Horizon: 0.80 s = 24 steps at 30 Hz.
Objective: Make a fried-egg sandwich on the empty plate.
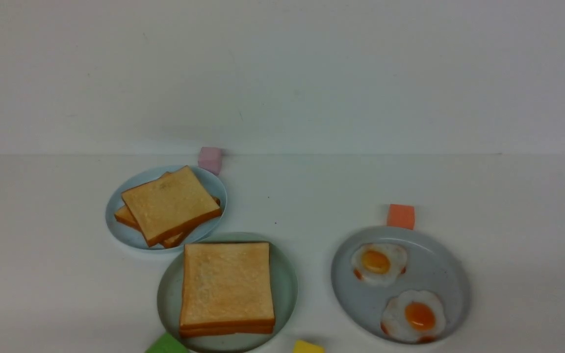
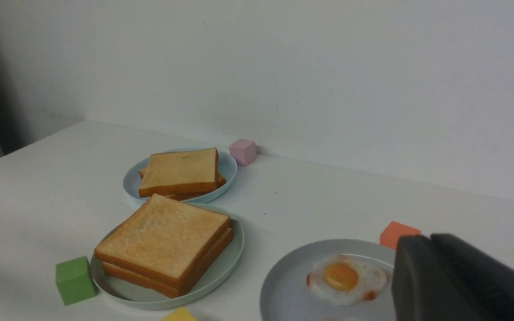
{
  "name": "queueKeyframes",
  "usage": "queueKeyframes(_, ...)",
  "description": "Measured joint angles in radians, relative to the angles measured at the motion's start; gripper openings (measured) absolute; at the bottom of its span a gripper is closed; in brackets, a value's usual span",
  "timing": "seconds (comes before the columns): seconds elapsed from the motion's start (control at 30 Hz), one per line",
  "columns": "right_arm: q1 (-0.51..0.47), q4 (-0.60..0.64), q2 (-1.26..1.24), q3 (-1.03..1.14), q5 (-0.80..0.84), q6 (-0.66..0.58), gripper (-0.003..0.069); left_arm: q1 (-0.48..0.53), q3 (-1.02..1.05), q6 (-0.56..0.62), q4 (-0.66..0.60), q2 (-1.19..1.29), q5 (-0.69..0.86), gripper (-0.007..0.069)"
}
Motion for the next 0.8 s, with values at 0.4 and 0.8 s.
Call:
queueKeyframes(0.4, -0.051, 0.000, 0.000, 0.000, 0.000, 0.000, 0.0083, 0.000, 0.000, 0.000, 0.000, 0.000, 0.000, 0.0011)
queueKeyframes(0.8, -0.383, -0.011, -0.044, 0.068, -0.003, -0.003, 0.0094, 0.001, 0.001, 0.000, 0.001, 0.000, 0.000, 0.0017)
